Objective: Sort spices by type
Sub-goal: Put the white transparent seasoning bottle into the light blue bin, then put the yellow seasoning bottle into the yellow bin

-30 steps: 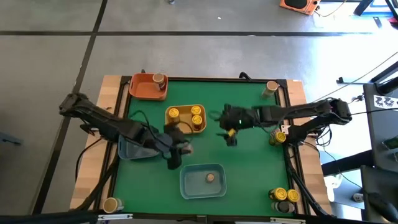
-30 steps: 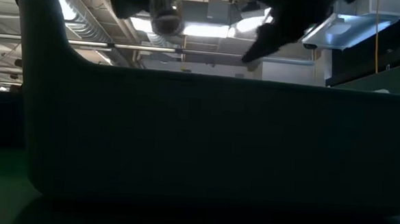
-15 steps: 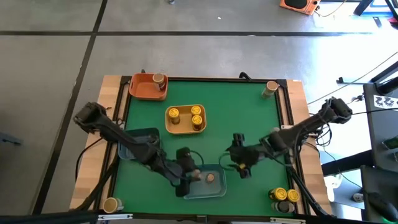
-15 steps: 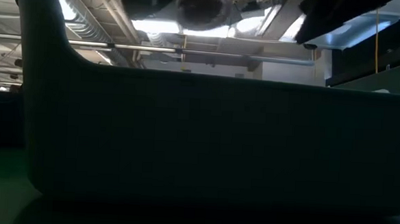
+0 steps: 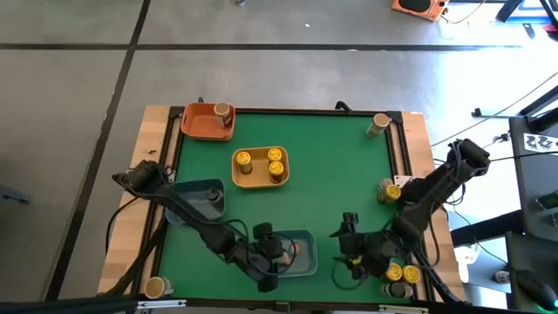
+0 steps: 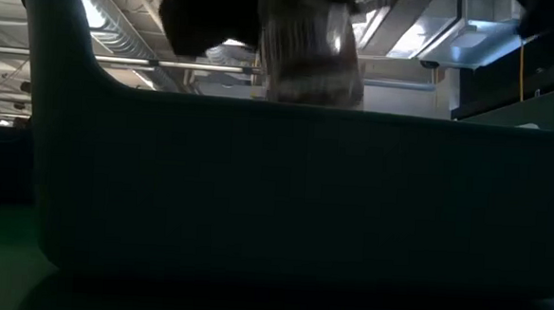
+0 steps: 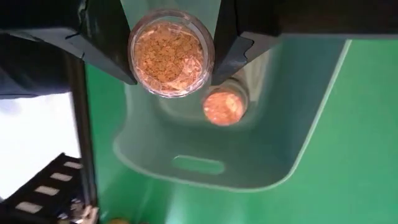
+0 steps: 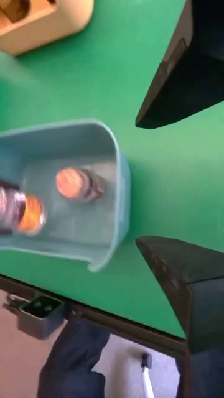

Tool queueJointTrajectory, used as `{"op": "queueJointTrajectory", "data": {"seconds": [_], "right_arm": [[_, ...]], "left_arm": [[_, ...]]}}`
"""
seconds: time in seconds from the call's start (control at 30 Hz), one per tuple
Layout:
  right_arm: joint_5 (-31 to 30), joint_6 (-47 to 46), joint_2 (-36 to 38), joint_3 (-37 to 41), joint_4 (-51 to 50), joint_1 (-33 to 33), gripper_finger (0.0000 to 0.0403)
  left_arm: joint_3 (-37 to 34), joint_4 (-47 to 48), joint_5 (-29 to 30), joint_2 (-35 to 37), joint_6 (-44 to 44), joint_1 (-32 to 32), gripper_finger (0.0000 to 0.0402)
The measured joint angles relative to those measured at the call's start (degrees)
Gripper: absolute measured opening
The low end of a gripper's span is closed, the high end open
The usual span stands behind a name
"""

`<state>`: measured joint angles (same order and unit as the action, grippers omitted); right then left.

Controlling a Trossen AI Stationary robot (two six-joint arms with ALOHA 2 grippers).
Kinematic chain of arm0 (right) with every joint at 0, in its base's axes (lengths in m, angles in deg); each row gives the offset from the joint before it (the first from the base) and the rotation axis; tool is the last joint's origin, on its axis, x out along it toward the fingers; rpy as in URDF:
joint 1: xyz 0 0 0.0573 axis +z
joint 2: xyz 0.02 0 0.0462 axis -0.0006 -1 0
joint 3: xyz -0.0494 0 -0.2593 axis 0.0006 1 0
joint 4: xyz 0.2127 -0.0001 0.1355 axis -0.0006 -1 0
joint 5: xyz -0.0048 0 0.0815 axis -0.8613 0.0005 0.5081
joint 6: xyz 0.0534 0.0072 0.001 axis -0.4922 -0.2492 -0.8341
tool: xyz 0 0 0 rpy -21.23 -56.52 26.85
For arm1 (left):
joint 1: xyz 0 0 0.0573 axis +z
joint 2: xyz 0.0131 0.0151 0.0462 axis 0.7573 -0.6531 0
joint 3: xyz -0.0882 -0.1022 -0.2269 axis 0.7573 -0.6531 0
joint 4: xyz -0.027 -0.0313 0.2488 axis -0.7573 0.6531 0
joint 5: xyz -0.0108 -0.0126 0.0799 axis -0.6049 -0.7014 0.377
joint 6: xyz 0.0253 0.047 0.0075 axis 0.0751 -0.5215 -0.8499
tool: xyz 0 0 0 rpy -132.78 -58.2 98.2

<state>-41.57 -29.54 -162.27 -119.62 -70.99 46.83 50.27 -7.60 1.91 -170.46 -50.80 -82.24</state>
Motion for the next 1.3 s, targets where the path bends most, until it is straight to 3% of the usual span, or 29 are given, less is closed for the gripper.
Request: {"op": "queueJointTrajectory", "data": {"seconds": [0.23, 0.57, 0.97, 1.1, 1.3], "right_arm": [[-2.9, -4.8, -4.0, 0.0, 0.1, 3.2, 0.0296], [-0.8, -6.7, -8.1, 0.0, 0.0, 3.1, 0.0296], [-1.8, -5.4, -8.4, 0.0, -2.2, 2.9, 0.0296], [-2.5, -5.9, -7.2, -1.5, -8.6, 2.5, 0.0296], [-4.3, -8.3, -3.6, -8.4, -27.9, 1.8, 0.0296]], "left_arm": [[-0.2, 0.3, 0.2, -3.0, 0.6, 1.2, 0.0178], [-0.3, 3.2, 0.2, -4.2, 1.1, 2.1, 0.0182], [-0.3, 3.3, -2.6, -4.1, 2.4, 3.0, 0.0282], [1.1, 6.3, -5.5, -2.1, 1.3, 3.1, 0.0292], [2.3, 11.2, -5.2, 4.6, -3.0, 2.0, 0.0294]]}}
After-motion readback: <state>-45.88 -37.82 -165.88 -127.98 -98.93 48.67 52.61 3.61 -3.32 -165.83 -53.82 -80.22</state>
